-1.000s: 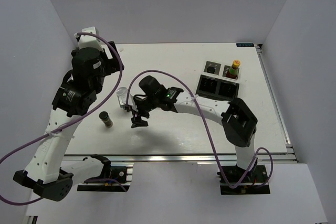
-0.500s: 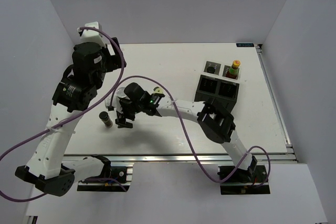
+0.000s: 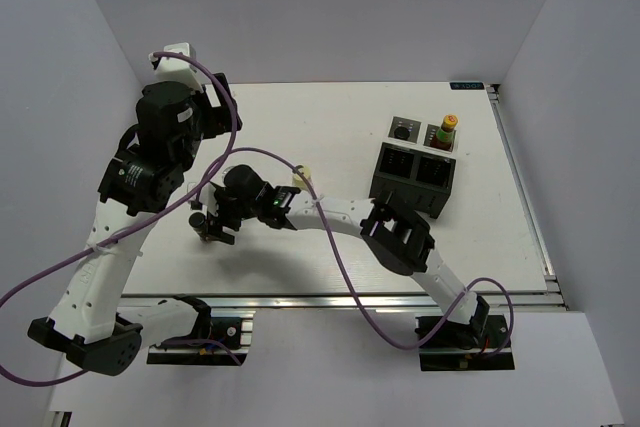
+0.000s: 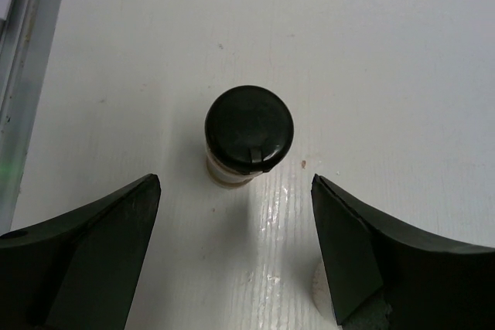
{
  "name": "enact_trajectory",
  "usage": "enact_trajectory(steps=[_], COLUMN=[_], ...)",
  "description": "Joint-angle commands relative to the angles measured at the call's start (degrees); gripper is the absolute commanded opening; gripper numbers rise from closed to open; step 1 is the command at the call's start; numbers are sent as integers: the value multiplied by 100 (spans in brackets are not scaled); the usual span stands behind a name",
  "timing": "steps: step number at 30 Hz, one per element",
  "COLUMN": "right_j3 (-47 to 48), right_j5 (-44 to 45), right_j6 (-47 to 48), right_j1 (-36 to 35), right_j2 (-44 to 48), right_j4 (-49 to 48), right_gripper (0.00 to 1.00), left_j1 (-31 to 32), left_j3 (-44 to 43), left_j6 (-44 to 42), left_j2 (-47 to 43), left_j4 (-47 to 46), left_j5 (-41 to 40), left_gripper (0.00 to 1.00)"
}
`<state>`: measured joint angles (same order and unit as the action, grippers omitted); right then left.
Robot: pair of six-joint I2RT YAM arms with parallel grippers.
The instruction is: Organize the condiment bottles
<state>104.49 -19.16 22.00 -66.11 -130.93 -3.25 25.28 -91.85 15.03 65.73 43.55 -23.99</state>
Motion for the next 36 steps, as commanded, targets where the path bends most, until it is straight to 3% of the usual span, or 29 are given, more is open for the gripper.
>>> enact_trajectory(steps=[1, 11, 23, 36], right_j3=[291, 458, 485, 415], right_j5=[167, 105, -158, -466], right_j6=[-292, -521, -495, -592], right_j1=[-25, -25, -25, -25], right_j2=[-125, -433, -591, -626], right_j4=[-615, -1142, -1416, -1627], right_gripper=[84, 83, 71, 66], left_j1=[-14, -14, -14, -14], left_j3=[-34, -122, -184, -289], left_j6=[-44, 9, -17, -26], left_j2=[-140, -52, 9, 53], left_j4=[118, 259, 286, 409], left_j5=[61, 131, 122, 43], left_gripper=[98, 98, 98, 98])
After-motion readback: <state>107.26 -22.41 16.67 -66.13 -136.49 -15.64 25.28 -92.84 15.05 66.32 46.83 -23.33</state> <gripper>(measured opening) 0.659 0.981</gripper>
